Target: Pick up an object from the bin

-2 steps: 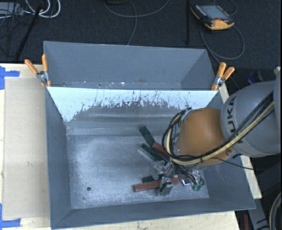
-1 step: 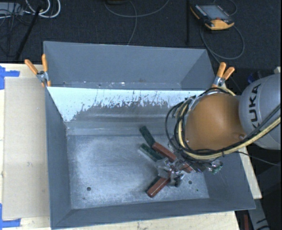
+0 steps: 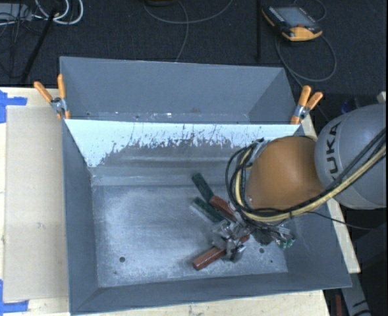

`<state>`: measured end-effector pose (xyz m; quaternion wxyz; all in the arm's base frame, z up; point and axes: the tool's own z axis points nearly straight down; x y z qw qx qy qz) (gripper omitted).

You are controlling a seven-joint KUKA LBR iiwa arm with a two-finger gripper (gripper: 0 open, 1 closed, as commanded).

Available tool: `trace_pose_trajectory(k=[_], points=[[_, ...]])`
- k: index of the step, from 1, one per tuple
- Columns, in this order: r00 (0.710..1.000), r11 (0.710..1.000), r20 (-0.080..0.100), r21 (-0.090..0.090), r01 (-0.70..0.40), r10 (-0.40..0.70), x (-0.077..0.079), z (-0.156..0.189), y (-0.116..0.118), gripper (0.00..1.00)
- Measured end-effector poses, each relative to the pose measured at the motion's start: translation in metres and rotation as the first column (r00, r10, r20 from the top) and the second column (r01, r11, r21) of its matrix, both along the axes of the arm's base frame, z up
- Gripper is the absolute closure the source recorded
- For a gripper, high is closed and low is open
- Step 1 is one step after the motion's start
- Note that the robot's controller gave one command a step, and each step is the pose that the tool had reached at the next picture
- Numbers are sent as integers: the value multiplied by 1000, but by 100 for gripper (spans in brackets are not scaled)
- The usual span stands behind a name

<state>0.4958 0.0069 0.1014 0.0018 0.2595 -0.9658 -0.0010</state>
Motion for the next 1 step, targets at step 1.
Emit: trace_pose_trajectory(k=[1], points=[[997, 997, 12, -2, -74, 74, 4, 122, -18, 100]])
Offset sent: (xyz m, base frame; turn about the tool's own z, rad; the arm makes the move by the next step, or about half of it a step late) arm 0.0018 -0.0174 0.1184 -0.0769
